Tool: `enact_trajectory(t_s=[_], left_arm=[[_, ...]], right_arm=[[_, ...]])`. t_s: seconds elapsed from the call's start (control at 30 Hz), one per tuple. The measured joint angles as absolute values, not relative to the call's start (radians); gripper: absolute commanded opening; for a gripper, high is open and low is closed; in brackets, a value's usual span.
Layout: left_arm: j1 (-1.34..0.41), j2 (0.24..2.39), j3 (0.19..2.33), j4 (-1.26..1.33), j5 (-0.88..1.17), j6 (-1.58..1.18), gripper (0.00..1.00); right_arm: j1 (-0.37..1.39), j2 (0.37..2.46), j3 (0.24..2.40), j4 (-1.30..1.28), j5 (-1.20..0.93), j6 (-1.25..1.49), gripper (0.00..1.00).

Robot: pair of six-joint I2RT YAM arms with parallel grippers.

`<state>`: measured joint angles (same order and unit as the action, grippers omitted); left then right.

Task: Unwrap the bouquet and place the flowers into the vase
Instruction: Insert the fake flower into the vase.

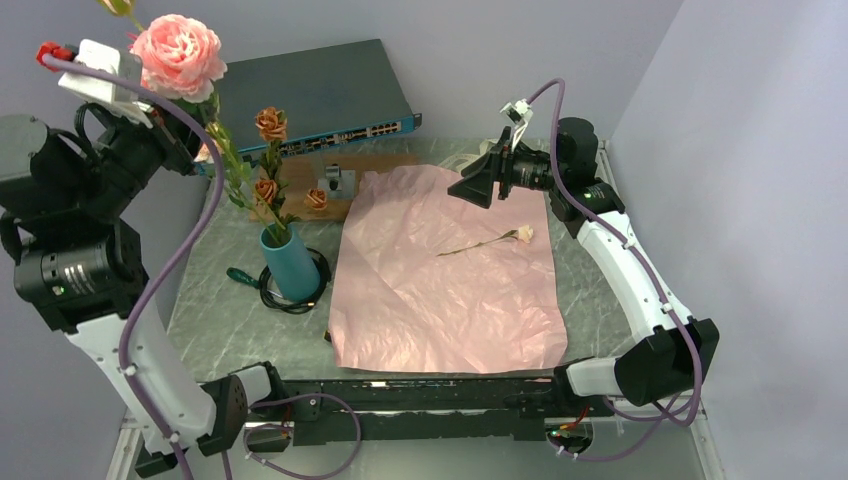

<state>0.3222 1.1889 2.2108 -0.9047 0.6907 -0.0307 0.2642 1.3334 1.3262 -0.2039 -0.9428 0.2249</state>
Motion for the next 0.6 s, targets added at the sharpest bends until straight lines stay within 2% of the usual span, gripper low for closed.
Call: enact_trajectory(t_s=[0.2, 0.6], left_arm=[[0.322, 1.221, 2.163, -0.904, 0.615, -0.020, 0.00], [0.322, 1.128, 1.756, -0.824, 0.575, -0.014, 0.00]], right_arm=[[0.263, 1.333, 1.326, -0.218, -0.939, 0.209, 0.81], [0.256, 1.336, 1.326, -0.240, -0.924, 0.193, 0.81]])
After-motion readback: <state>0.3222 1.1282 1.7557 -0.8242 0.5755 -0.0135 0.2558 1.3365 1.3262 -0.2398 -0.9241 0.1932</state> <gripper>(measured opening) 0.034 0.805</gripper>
